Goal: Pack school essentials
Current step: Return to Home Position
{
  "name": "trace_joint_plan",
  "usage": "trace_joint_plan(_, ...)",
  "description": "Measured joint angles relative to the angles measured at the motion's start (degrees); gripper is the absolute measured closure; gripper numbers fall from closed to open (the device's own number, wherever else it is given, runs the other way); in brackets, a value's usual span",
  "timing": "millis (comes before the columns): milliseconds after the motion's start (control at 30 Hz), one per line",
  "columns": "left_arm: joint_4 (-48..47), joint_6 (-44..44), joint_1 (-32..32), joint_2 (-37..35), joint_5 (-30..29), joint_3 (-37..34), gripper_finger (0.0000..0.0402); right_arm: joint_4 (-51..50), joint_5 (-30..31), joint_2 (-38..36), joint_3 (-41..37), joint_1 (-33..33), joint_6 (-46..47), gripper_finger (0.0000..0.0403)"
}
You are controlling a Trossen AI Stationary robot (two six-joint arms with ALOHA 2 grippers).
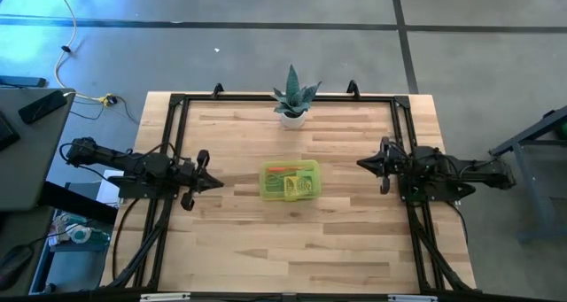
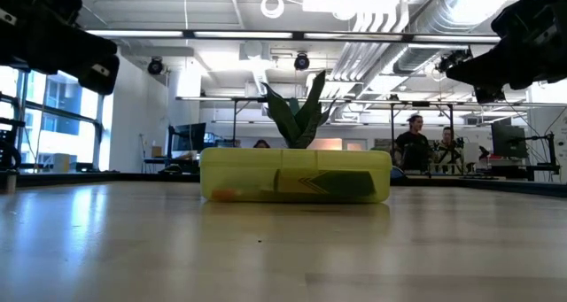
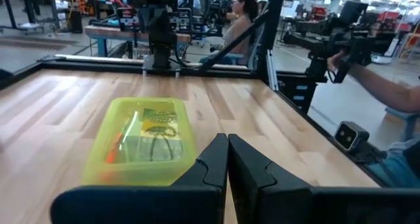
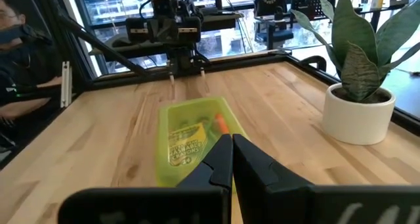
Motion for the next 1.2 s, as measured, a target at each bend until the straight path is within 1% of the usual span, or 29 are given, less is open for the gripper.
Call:
trace_joint_plan(167, 0.01, 1.39, 0.0, 0.0, 0.0, 0.0, 0.0401, -0.02, 0.0, 0.02, 0.0, 0.0, 1.88, 0.0403)
trace_joint_plan(1200, 0.04, 0.51, 0.0, 0.0, 0.03, 0.02, 0.0401, -0.11, 0.08, 0.02, 0.0, 0.0, 1.38, 0.0403)
